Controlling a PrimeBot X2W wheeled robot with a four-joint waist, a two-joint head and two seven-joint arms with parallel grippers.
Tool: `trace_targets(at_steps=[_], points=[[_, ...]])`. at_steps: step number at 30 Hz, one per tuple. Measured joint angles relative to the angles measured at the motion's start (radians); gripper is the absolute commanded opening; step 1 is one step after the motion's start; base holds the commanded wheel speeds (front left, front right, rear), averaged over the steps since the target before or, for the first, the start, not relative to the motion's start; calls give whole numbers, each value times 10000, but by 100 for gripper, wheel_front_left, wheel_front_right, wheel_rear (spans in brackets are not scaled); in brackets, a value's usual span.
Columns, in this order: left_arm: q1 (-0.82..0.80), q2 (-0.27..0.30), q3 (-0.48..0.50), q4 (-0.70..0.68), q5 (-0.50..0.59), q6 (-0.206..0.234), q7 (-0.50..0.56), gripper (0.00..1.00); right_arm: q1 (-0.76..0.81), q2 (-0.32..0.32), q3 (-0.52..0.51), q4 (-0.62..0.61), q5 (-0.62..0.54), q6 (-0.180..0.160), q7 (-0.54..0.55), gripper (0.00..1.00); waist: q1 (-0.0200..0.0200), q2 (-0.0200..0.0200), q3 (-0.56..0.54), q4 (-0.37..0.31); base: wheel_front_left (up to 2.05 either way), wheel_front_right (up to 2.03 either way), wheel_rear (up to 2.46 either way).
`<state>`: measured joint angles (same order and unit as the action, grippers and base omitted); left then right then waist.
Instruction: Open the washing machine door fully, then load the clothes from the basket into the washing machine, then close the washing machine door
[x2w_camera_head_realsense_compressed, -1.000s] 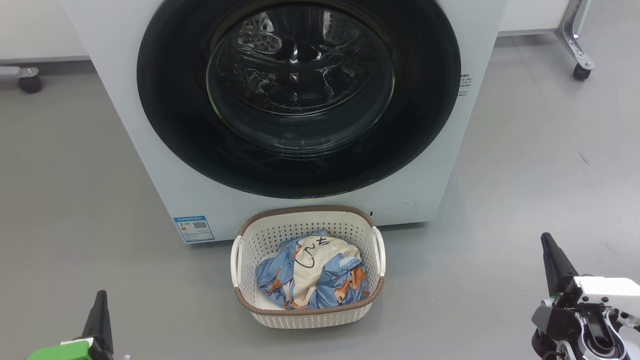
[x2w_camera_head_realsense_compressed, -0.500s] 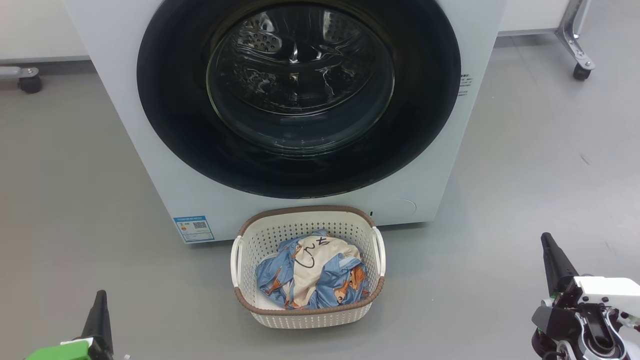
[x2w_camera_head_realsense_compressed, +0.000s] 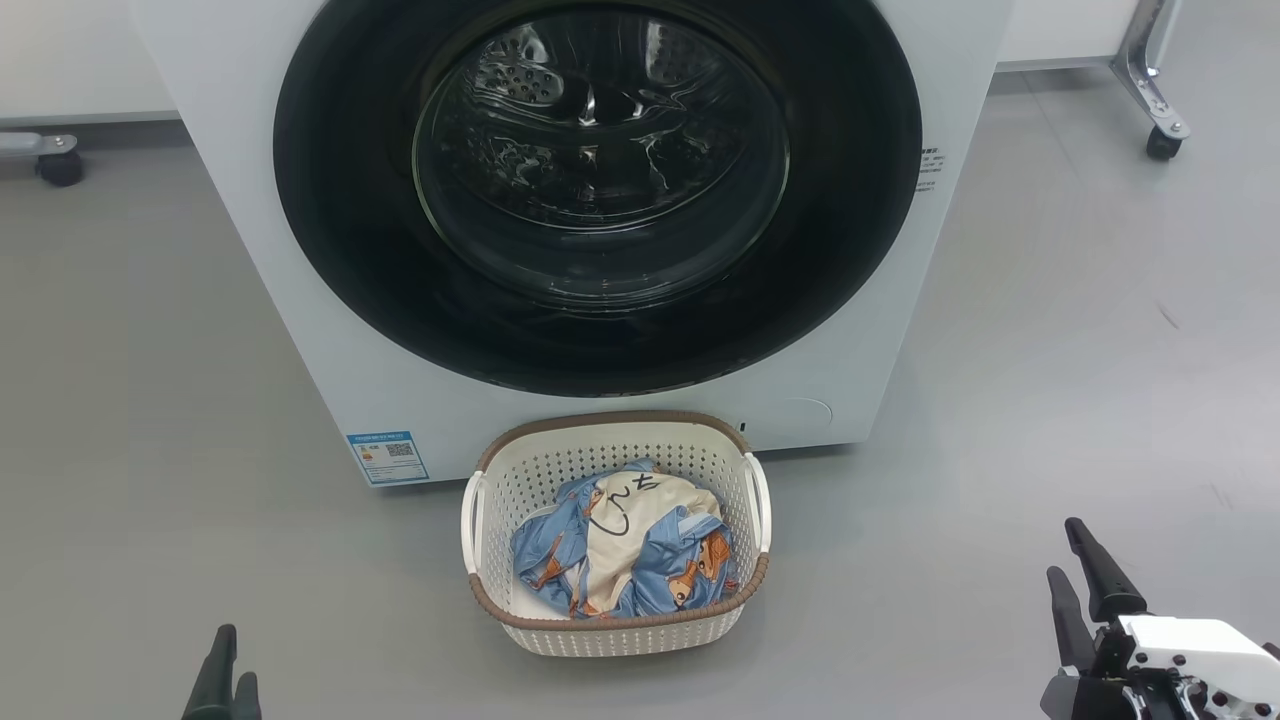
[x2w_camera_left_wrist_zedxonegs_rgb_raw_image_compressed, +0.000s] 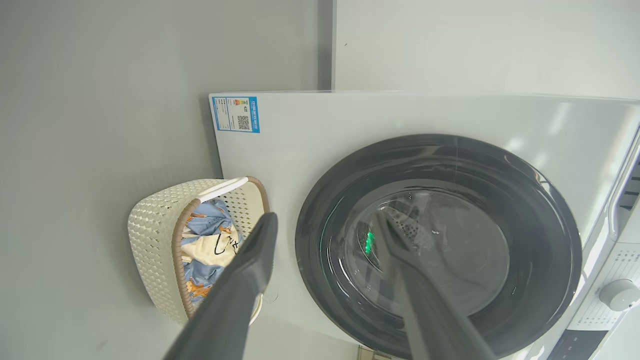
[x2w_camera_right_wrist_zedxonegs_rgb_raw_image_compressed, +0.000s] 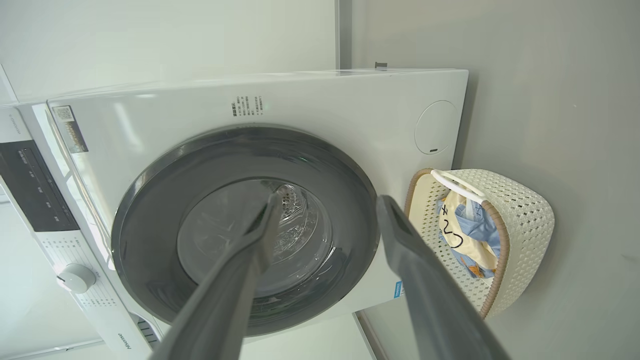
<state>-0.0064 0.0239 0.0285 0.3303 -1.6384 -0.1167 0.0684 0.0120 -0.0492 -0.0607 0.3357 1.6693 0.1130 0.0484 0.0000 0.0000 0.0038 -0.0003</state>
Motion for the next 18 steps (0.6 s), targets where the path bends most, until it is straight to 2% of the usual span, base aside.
trace_targets(at_steps=[18], points=[[-3, 2, -341, -303, 397, 0, -616, 100, 1, -35, 261, -564, -477, 2, -399, 100, 1, 0, 30, 2, 0, 0, 0]])
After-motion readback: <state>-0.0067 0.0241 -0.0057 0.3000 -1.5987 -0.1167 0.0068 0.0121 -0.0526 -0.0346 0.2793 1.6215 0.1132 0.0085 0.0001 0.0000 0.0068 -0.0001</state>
